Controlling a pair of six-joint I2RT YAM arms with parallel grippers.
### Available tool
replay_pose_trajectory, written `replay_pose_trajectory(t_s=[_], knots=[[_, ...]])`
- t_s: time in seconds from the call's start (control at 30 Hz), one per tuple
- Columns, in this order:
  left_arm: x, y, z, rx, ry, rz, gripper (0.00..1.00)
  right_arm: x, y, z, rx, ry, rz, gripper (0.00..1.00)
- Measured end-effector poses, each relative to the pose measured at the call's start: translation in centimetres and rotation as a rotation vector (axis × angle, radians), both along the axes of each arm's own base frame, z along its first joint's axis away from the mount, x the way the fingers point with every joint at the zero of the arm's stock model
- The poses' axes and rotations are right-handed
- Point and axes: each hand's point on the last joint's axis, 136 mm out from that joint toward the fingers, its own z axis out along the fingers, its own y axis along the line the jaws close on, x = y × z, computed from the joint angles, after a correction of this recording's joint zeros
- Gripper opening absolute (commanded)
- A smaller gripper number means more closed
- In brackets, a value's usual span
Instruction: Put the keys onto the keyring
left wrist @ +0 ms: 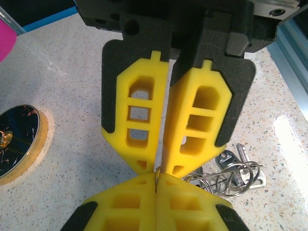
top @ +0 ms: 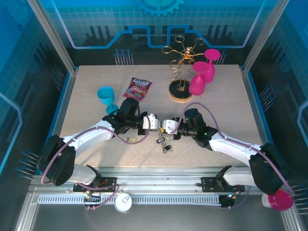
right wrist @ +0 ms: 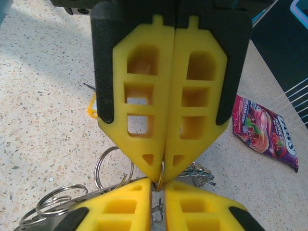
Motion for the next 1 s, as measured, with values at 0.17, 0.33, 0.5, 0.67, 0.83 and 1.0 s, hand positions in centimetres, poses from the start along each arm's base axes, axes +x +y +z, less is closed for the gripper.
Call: replay_pose_trajectory(t_s=[0.17,0.33,0.5,0.67,0.83,1.0], knots=[[0.1,0.2,-0.2,0.001,0.008,0.013,0.01,0.2,0.2,-0.2,0.015,0.027,-0.011,0.0],[0.1,0.3,-0.2,-0.001,0.0,0.024,0.14,0.2,0.2,-0.1,0.032,0.039,-0.019,0.0],[-0.2,0.5,-0.2,-0.007,-0.009,0.025,0.19,-0.1,0.4,-0.1,0.049,0.046,-0.008,0.0],[-0.2,0.6,-0.3,-0.009,-0.014,0.027,0.19,-0.2,0.4,-0.2,0.056,0.05,-0.007,0.0],[0.0,0.7,-0.4,-0.009,-0.025,0.04,0.19,-0.2,0.3,-0.3,0.058,0.05,-0.008,0.0],[0.3,1.3,-0.6,-0.002,-0.028,0.079,0.21,-0.4,0.4,-0.3,0.063,0.049,-0.001,0.0]])
